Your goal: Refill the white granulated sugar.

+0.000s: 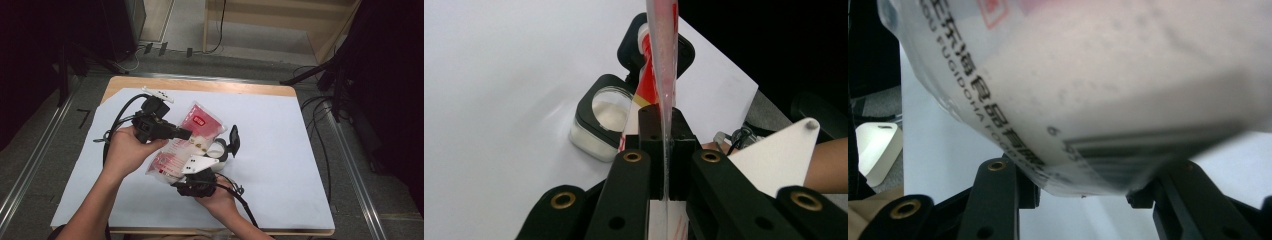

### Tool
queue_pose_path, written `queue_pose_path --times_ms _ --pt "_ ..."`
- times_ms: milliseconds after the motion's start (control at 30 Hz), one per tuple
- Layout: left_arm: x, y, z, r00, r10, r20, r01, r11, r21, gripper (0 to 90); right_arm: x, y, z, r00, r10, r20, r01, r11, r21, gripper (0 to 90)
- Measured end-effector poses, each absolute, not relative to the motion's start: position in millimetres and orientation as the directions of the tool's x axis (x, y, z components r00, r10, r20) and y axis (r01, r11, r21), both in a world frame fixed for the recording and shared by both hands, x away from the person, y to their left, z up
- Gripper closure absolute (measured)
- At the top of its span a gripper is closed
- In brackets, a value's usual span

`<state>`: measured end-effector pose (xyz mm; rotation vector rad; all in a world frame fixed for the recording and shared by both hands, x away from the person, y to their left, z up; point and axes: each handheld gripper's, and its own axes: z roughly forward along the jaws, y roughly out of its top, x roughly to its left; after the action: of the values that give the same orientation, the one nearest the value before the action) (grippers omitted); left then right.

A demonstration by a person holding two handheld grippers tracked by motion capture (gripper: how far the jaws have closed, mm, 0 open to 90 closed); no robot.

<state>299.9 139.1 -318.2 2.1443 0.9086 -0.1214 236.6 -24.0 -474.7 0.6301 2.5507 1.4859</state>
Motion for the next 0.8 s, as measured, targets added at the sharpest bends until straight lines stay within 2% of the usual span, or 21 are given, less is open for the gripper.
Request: queue_pose_path --times_ms 400,533,800 --pt "296 155 -310 0.747 0.583 -0.319 0.621 -0.442 0.648 90.0 248 -33 -470 -0.888 0.439 0.139 0.329 0.394 0.858 56.9" --pt "296 160 -310 0.744 0.582 -0.330 0.626 -0.433 0.649 90.0 253 -36 -471 -0.872 0.454 0.182 0.373 0.375 0.849 56.5" --pt "294 172 -304 0.770 0.566 -0.294 0.596 -0.476 0.646 90.0 258 -40 -469 -0.839 0.490 0.238 0.433 0.334 0.837 57.1"
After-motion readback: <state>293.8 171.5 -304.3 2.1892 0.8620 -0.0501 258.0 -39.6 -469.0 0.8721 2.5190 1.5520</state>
